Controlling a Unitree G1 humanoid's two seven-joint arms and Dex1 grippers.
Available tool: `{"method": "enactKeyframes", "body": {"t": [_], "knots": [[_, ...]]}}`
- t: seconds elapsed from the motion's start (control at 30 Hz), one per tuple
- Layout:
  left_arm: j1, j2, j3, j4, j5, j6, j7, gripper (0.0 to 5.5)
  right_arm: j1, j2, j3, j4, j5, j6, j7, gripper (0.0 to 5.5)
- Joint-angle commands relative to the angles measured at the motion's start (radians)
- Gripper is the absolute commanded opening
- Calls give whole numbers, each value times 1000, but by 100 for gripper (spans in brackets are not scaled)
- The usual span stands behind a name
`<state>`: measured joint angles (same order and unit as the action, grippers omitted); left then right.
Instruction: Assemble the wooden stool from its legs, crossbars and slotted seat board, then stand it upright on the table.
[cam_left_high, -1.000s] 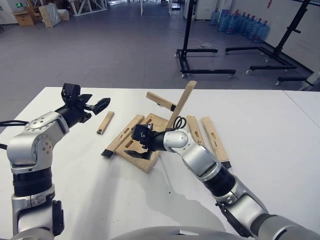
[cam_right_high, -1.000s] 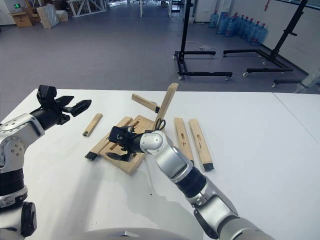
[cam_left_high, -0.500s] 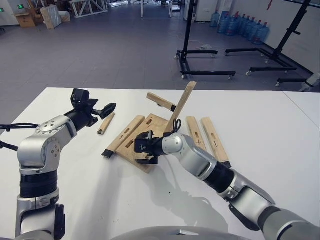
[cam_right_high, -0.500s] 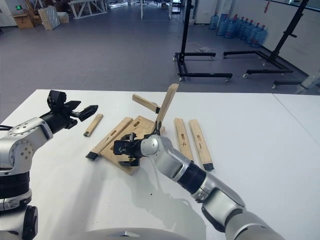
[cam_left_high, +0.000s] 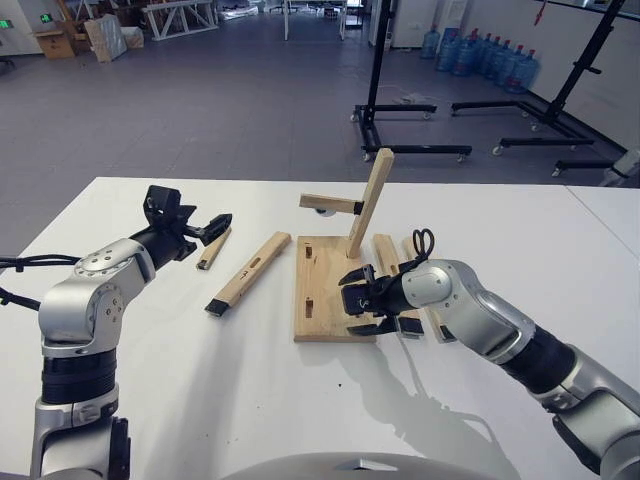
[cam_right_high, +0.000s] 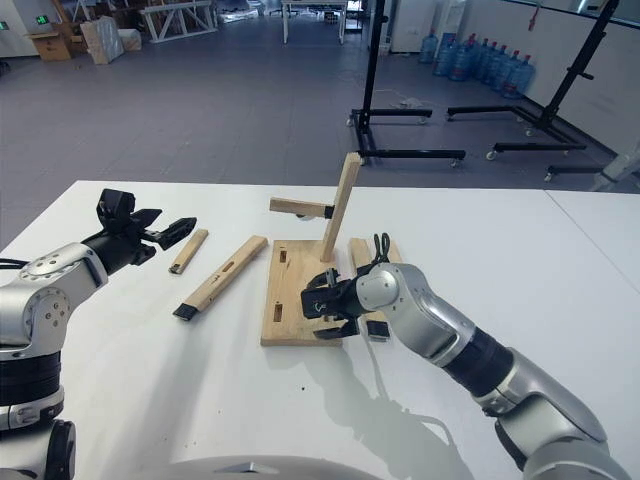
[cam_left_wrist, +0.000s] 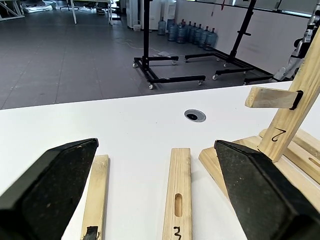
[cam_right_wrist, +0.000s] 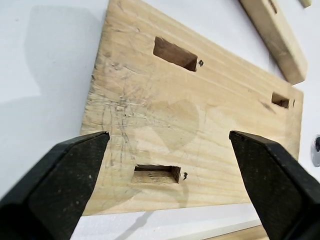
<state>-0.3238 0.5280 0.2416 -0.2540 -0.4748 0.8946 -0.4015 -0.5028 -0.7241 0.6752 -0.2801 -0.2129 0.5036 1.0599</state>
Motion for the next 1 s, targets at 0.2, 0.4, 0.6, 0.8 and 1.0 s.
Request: {"method": "enactKeyframes", "body": {"t": [0.2, 0.4, 0.6, 0.8, 1.0], "knots": [[9, 4, 1, -10, 0, 1, 1, 427, -127, 72, -186, 13, 86, 195, 6, 444], [3, -37, 59, -49, -72, -10, -5, 427, -243, -29, -433, 8, 181, 318, 15, 444], [236, -123, 233, -272, -159, -43, 71, 427, 208, -30, -711, -48, 171, 507, -227, 444], [288, -232, 262, -266, -100, -98, 257, 427, 315, 257, -826, -67, 213, 606, -497, 444], [232, -230, 281, -217, -98, -143, 313, 427, 322, 262, -782, -19, 205, 551, -587, 444]]}}
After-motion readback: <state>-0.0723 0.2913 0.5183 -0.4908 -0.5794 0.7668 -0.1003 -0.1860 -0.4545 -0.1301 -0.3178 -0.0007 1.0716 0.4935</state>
